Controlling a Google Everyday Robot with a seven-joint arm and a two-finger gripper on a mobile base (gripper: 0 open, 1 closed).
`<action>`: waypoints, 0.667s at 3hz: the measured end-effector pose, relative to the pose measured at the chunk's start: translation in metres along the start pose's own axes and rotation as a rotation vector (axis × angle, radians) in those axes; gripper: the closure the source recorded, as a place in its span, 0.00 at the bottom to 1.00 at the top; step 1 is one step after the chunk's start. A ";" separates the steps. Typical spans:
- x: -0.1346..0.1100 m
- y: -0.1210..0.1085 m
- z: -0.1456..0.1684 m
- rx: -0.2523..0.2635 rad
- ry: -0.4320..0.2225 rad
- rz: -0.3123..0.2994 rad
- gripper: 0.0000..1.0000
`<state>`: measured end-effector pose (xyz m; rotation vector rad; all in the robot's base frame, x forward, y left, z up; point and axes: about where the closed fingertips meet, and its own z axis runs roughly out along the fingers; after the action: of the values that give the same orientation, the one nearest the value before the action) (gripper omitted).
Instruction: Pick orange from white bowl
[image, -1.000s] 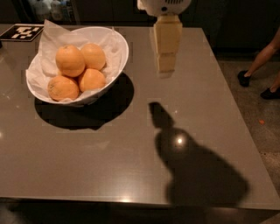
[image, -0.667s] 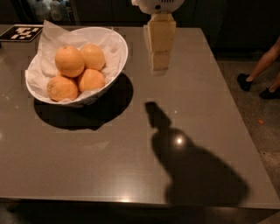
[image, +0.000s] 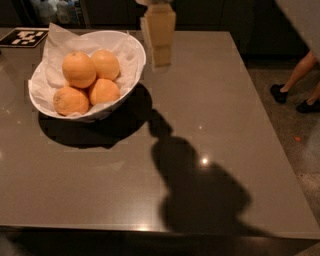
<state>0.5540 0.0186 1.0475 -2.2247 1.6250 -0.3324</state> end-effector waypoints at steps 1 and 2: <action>-0.035 -0.040 0.009 0.020 -0.009 -0.111 0.00; -0.067 -0.070 0.021 0.037 -0.023 -0.202 0.01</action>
Offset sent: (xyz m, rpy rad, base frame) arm 0.0491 0.1043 0.0017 -0.1922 0.0548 0.2756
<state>0.6021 0.1046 1.0592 -2.3602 1.3746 -0.3854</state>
